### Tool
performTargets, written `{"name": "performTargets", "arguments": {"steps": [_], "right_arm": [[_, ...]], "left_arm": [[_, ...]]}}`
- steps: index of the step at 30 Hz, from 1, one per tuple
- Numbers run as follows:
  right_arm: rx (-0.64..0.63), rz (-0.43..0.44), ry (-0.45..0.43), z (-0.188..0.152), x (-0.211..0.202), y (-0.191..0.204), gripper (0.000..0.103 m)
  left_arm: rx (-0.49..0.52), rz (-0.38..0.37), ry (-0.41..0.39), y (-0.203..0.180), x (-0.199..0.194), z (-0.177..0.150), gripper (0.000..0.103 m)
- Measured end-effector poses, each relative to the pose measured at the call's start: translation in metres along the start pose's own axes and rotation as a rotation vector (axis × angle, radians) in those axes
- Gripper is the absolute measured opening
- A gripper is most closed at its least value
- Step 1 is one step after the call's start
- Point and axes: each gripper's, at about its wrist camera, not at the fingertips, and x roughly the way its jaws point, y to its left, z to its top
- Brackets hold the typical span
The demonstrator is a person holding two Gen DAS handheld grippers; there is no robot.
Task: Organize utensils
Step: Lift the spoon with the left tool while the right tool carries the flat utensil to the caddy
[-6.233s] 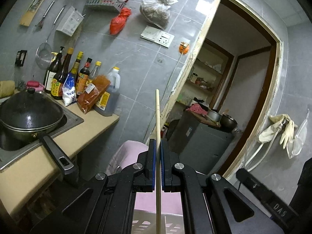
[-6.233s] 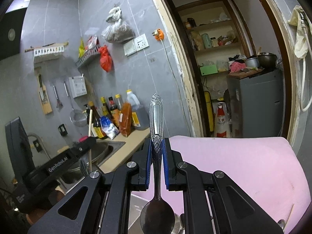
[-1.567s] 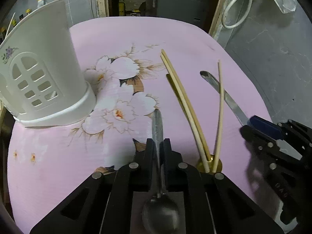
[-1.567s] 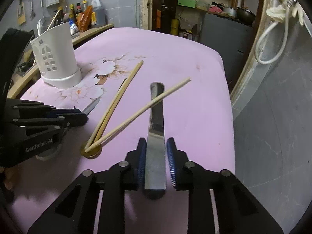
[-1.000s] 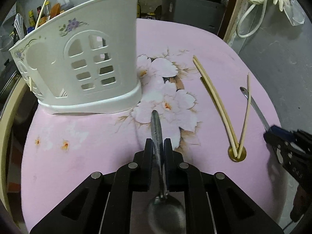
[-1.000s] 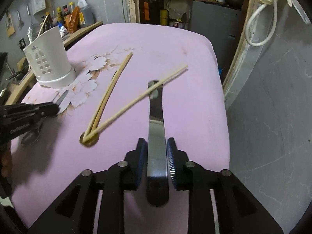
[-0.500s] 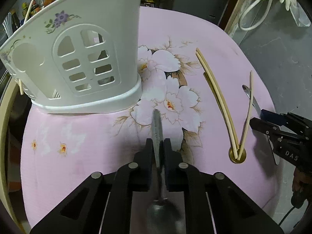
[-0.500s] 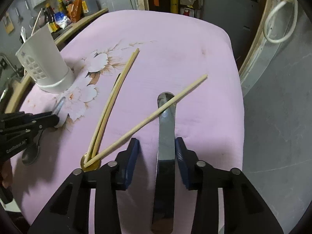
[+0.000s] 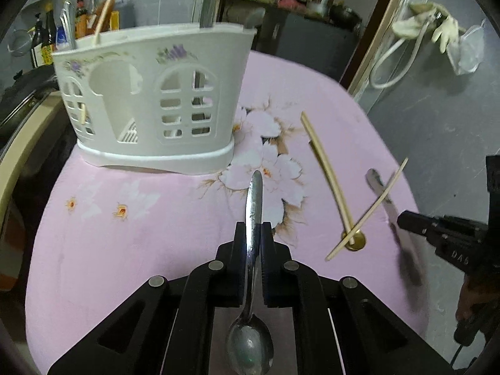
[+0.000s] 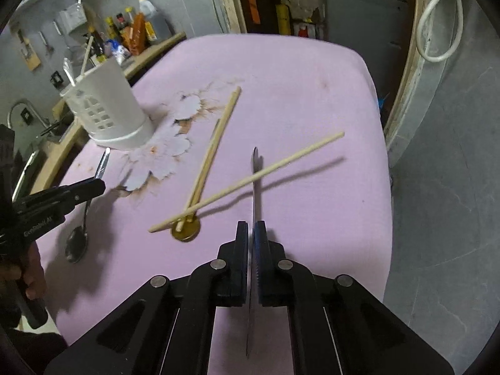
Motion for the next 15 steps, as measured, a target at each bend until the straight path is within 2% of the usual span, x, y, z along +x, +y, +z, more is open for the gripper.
{"name": "performTargets", "arguments": {"steps": [3, 8, 9, 12, 15], "right_arm": [[0.014, 0.007, -0.031, -0.001, -0.004, 0.003, 0.001], [0.023, -0.022, 0.024, -0.003, 0.011, 0.005, 0.003], [0.034, -0.011, 0.036, -0.002, 0.014, 0.003, 0.006], [0.034, 0.021, 0.027, -0.002, 0.013, 0.003, 0.024], [-0.033, -0.018, 0.048, 0.002, 0.022, 0.012, 0.024]], "left_arm": [[-0.023, -0.015, -0.030, -0.006, -0.003, 0.003, 0.005], [-0.021, -0.021, -0.031, -0.015, -0.001, 0.004, 0.005], [-0.022, -0.022, -0.030, -0.015, -0.004, 0.003, 0.005], [-0.030, -0.019, -0.025, -0.016, 0.000, 0.002, 0.004], [-0.048, -0.015, -0.020, -0.015, 0.005, 0.001, 0.002]]}}
